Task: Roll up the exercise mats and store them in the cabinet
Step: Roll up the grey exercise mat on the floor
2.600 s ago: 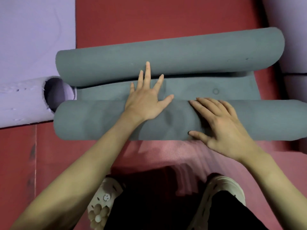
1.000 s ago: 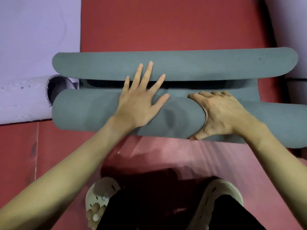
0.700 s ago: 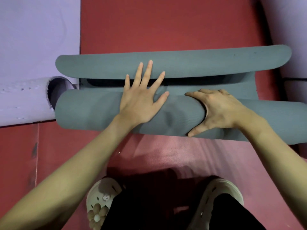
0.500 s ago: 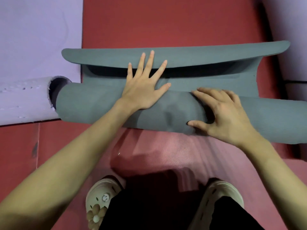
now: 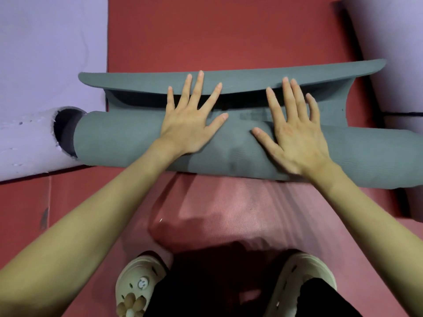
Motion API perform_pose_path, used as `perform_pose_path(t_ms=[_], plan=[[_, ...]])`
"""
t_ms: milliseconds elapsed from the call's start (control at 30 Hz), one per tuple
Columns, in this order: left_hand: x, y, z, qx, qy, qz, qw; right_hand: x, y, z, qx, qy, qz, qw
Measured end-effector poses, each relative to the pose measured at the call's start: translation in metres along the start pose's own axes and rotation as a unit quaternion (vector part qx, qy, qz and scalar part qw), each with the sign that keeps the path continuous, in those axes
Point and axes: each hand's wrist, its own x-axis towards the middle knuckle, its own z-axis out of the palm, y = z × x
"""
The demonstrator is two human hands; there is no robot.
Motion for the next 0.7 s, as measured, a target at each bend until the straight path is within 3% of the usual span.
perform_pose_path(t_ms=[167,300,533,700], plan=[[0.031,-0.006,-0.005,-0.01,-0.036,0.0,0.999,0.026,0.009,-0.002,0.056,-0.017,0.016,0.998],[0.037,-0.008,-0.008,-0.018,-0.063,0.001,0.998,0.018,0.002,-0.011,0.067,0.031,0.006,0.997],[0.026,-0.007,-0.008,-0.015,-0.036,0.01,0.999,-0.004,-0.004,-0.005,-0.059,-0.129,-0.042,0.989],[0.009,-0.006,-0.008,-0.02,-0.036,0.016,0.999,-0.007,-0.002,-0.013,-0.06,-0.112,-0.072,0.989]])
